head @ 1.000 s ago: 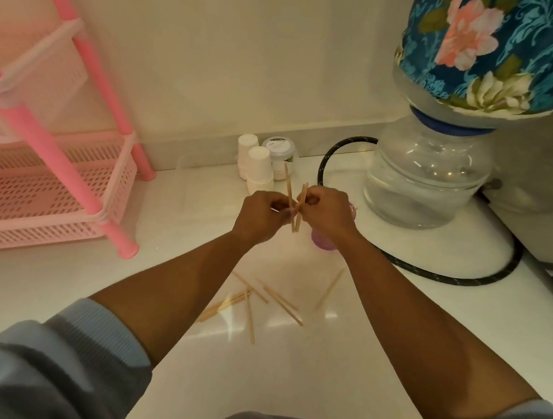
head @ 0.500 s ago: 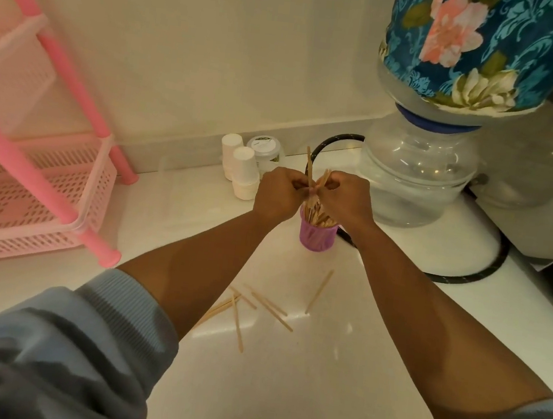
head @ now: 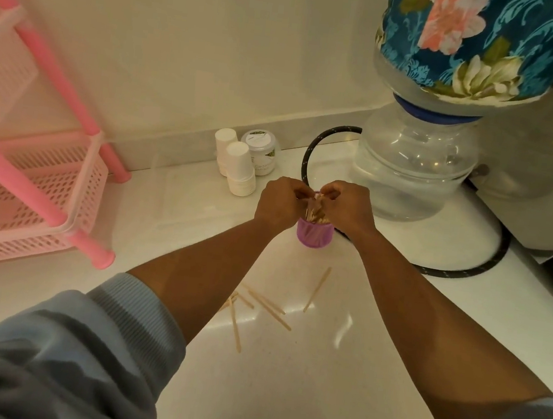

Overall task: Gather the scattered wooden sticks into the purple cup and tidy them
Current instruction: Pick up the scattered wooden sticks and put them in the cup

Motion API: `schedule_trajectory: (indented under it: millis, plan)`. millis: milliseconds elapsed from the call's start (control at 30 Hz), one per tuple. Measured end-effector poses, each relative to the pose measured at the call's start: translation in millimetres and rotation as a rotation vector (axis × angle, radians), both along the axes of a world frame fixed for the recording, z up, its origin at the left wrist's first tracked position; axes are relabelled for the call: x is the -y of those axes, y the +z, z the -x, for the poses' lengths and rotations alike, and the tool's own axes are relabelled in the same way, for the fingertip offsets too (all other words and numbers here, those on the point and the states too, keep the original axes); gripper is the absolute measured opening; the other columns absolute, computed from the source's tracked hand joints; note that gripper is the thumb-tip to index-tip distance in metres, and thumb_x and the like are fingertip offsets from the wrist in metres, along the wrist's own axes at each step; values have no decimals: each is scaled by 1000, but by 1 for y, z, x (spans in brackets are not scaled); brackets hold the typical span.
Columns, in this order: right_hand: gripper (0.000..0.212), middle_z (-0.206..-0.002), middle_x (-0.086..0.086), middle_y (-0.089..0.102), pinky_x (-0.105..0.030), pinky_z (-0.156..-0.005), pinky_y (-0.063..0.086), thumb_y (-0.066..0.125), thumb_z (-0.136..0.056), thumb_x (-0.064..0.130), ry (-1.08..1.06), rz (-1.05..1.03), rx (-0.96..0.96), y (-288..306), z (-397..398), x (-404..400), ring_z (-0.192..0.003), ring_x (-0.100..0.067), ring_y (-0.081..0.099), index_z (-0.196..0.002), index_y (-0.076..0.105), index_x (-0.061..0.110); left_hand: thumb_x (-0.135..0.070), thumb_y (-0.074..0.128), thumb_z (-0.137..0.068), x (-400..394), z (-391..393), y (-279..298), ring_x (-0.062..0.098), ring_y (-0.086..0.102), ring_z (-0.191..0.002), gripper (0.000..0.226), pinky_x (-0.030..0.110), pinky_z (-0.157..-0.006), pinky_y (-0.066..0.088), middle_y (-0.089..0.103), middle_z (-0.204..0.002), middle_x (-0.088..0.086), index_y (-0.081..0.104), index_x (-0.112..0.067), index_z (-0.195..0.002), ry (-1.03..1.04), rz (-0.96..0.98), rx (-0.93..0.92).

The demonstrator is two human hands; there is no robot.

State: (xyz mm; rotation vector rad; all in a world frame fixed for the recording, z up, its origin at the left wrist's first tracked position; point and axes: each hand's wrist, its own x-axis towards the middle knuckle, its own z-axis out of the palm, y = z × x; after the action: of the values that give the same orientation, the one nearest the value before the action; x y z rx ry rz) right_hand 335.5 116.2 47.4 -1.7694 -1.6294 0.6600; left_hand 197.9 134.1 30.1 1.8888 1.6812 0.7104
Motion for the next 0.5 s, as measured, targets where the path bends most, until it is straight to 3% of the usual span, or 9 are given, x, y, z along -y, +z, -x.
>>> schedule_trajectory:
  millis: [200, 500]
  plan:
    - [20, -100, -8, 73, -25, -81, 51, 64, -86, 11, -8, -78, -14, 0, 8, -2, -90, -19, 67, -104, 72, 7, -15, 71, -87, 2, 5, 4, 8, 66, -83, 15, 8, -64, 41, 75, -97, -1, 77, -16, -100, 52, -35, 58]
    - [16, -97, -4, 73, -36, -87, 55, 65, -85, 14, 116, -66, 54, 7, 44, 4, -94, -20, 67, -99, 73, 14, -16, 72, -87, 15, 29, 8, 9, 63, -80, 14, 17, -70, 42, 74, -94, 1, 76, -13, -99, 129, -41, 70]
